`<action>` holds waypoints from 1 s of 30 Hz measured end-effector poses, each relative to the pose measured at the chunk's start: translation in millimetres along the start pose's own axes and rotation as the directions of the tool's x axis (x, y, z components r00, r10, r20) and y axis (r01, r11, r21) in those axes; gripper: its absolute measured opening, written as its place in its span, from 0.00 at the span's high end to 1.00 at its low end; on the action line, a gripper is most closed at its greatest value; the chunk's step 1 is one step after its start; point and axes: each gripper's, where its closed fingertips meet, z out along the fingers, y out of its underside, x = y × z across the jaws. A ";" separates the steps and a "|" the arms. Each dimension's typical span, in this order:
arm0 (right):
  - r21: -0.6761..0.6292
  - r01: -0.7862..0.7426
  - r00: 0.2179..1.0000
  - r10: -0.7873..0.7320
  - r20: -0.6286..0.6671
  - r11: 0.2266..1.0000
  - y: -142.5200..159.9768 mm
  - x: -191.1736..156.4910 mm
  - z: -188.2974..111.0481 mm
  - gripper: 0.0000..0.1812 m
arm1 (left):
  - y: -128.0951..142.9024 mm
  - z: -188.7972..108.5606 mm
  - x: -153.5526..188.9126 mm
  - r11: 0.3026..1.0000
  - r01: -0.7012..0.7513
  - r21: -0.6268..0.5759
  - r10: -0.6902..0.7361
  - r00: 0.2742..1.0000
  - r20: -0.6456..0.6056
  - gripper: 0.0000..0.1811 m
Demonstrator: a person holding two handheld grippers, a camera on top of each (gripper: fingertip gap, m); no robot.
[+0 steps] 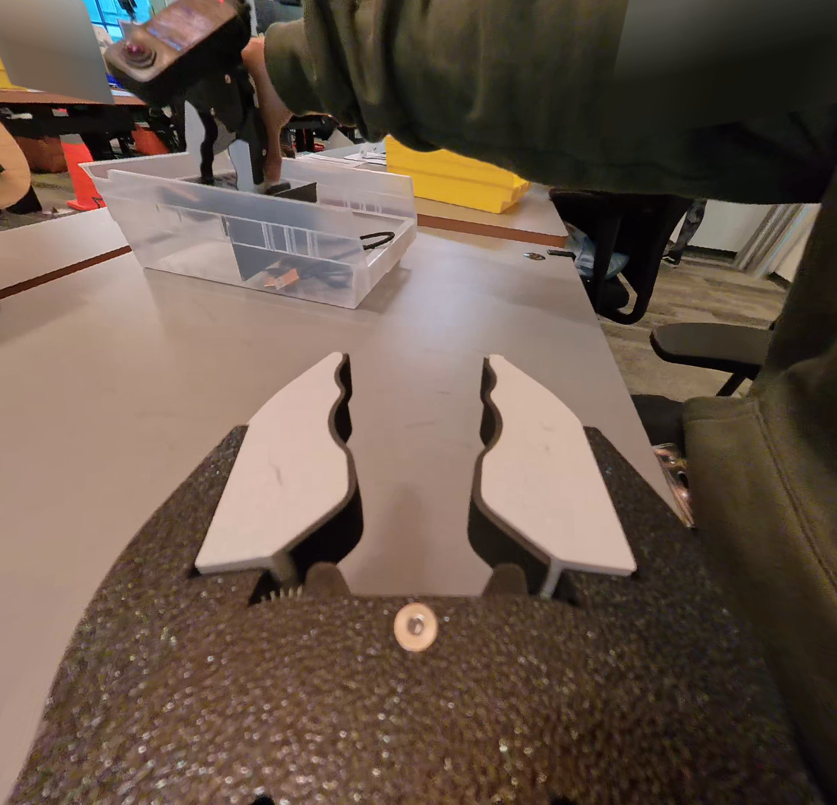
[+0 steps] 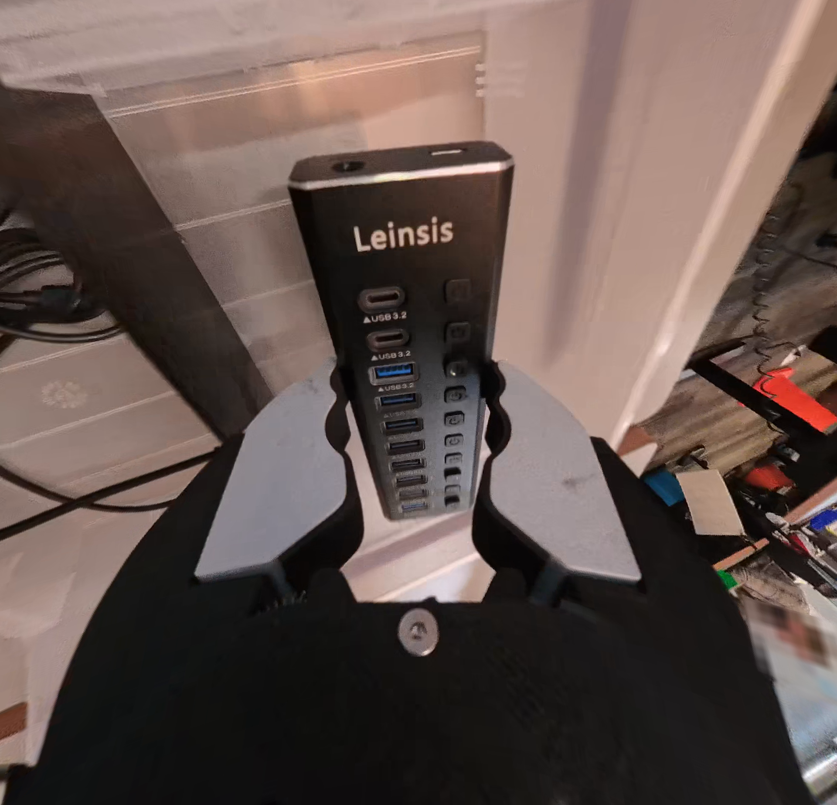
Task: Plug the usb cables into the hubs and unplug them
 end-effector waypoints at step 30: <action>0.868 -0.184 0.827 0.550 -0.116 0.460 -54.9 -81.4 -182.1 0.61 | -34.1 -67.3 -71.4 0.997 0.058 -0.046 -0.030 0.886 0.462 0.73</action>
